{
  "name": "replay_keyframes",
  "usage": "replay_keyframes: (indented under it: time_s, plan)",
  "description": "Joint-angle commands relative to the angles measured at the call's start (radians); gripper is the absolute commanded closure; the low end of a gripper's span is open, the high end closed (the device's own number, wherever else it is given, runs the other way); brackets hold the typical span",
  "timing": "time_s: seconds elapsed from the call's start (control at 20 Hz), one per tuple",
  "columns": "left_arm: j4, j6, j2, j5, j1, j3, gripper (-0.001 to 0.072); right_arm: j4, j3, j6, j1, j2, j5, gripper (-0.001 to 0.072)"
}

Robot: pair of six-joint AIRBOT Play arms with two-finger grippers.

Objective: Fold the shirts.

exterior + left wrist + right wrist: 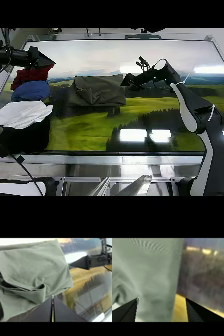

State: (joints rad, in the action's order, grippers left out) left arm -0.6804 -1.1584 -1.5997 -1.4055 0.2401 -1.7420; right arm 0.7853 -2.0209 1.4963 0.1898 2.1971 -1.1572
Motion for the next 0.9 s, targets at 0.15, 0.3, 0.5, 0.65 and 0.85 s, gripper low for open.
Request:
replay_keyframes:
  time_s: [0.15, 0.3, 0.5, 0.65, 0.85]
  plan:
    - [0.000, 0.037, 0.000, -0.008, -0.047, 0.000, 0.0704, -0.139, 0.000, -0.076, 0.041, 0.047, 0.047, 0.0156]
    - [-0.001, 0.052, 0.000, -0.007, -0.065, 0.000, 0.0704, -0.139, 0.000, -0.076, 0.072, 0.047, 0.115, 0.0211]
    - [-0.001, 0.058, 0.000, -0.010, -0.066, 0.000, 0.0704, -0.147, 0.000, -0.075, 0.082, 0.061, 0.158, 0.0373]
    - [-0.001, 0.058, 0.000, -0.020, -0.065, 0.000, 0.0704, -0.147, 0.000, -0.075, 0.082, 0.077, 0.158, 0.0241]
    - [-0.002, 0.058, 0.000, -0.045, -0.063, 0.000, 0.0704, -0.163, -0.006, -0.075, 0.051, 0.073, 0.135, 0.0121]
